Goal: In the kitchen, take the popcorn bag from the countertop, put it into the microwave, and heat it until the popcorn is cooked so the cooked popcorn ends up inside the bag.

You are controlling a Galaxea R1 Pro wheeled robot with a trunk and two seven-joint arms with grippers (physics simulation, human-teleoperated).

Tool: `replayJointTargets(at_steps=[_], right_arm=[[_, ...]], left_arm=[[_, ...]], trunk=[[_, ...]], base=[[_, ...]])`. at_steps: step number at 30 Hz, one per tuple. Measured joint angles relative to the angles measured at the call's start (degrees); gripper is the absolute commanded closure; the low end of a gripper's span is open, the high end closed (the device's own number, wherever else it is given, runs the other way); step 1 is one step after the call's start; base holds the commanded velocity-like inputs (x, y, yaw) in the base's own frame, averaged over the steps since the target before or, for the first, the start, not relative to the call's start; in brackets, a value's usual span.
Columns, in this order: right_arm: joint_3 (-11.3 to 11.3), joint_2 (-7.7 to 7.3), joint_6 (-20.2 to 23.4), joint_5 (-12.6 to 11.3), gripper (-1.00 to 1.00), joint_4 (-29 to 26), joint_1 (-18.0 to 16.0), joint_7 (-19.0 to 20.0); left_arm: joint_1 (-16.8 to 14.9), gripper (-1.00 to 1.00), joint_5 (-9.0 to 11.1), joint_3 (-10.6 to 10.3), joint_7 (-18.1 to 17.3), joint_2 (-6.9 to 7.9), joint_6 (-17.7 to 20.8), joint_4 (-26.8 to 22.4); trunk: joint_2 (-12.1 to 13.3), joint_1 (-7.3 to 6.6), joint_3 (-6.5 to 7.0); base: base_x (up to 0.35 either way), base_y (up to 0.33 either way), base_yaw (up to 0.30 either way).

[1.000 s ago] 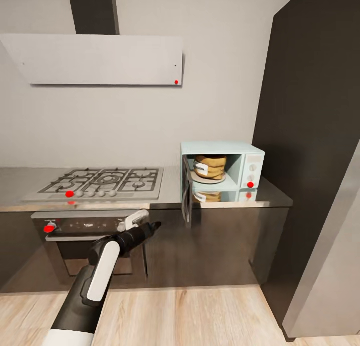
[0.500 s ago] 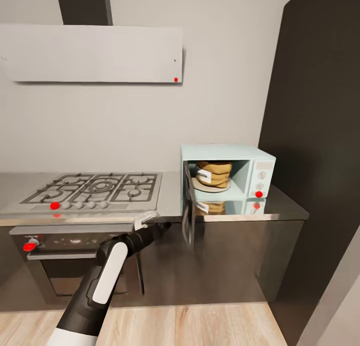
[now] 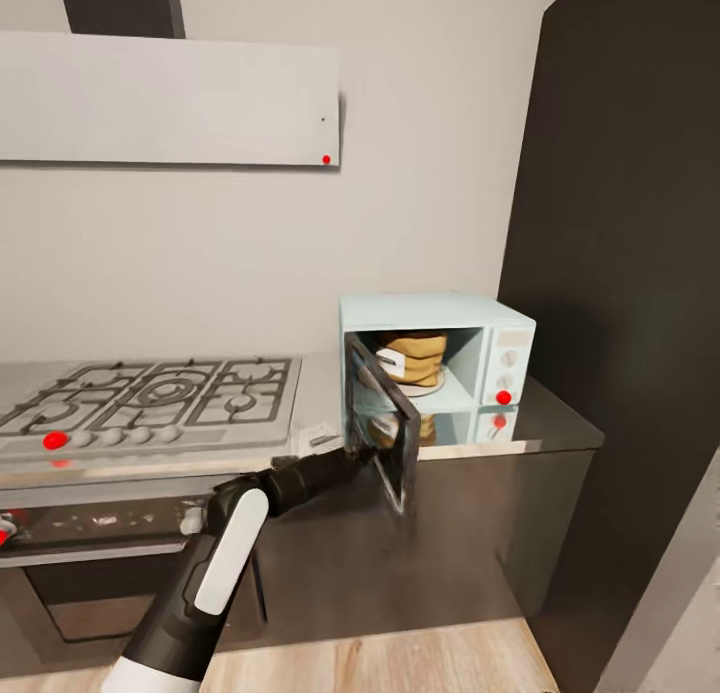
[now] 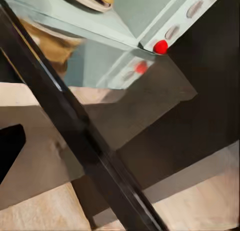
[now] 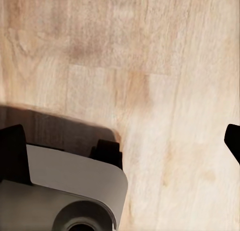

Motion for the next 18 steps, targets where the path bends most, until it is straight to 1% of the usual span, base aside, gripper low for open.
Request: replayJointTargets(at_steps=[3, 7, 8, 10, 11, 12, 13, 14, 16, 17, 18], right_arm=[[0.00, 0.01, 0.00, 0.00, -1.00, 0.00, 0.00, 0.00], [0.00, 0.01, 0.00, 0.06, -1.00, 0.00, 0.00, 0.00], [0.00, 0.01, 0.00, 0.05, -1.00, 0.00, 0.00, 0.00], [0.00, 0.01, 0.00, 0.04, -1.00, 0.00, 0.00, 0.00], [0.00, 0.01, 0.00, 0.04, -1.00, 0.00, 0.00, 0.00], [0.00, 0.01, 0.00, 0.02, -1.00, 0.00, 0.00, 0.00], [0.00, 0.01, -0.04, 0.01, -1.00, 0.00, 0.00, 0.00], [0.00, -0.02, -0.11, 0.01, -1.00, 0.00, 0.00, 0.00], [-0.03, -0.06, -0.17, 0.00, -1.00, -0.01, 0.00, 0.01], [-0.02, -0.07, -0.20, 0.00, -1.00, -0.01, 0.00, 0.01], [-0.06, -0.08, -0.22, 0.00, -1.00, -0.01, 0.00, 0.01]], left_arm=[[0.00, -1.00, -0.38, -0.94, -2.52, 0.05, -0.03, 0.00], [0.00, -1.00, -0.49, -1.24, -3.01, 0.06, -0.04, 0.00], [0.00, -1.00, -0.61, -1.73, -3.01, 0.06, -0.05, 0.00], [0.00, -1.00, -0.83, -3.84, -2.97, 0.04, -0.26, -0.05], [-0.01, -1.00, -2.78, -5.11, -2.59, 0.01, -1.36, -0.02], [-0.01, -1.00, -3.85, -6.08, -2.37, 0.04, -3.52, 0.02], [0.00, -1.00, -4.51, -6.59, -2.29, 0.05, -5.12, 0.10], [-0.01, -1.00, -5.80, -7.55, -2.26, 0.06, -7.83, 0.31], [0.00, -1.00, -7.09, -8.11, -2.22, 0.01, -9.73, 0.47], [-0.01, -1.00, -6.62, -9.53, -2.36, 0.01, -10.17, 0.45], [0.00, -1.00, -6.36, -12.88, -2.43, 0.01, -10.45, 0.45]], trunk=[[0.00, 0.00, 0.15], [0.00, 0.00, 0.35], [0.00, 0.00, 0.40], [0.00, 0.00, 0.51], [0.01, 0.00, 0.56], [0.01, 0.00, 0.61], [0.01, 0.00, 0.66], [0.01, 0.00, 0.71], [0.01, 0.00, 0.81], [0.00, 0.00, 0.86], [0.00, 0.00, 0.91]], base=[[0.001, 0.000, -0.205], [0.000, 0.000, -0.205], [0.000, 0.000, -0.205], [0.000, 0.000, -0.205], [0.000, 0.000, -0.205], [0.000, 0.000, -0.205], [0.000, 0.000, -0.205], [0.000, 0.000, -0.205], [0.000, 0.000, -0.205], [0.000, 0.000, -0.205], [0.000, 0.000, -0.205]])
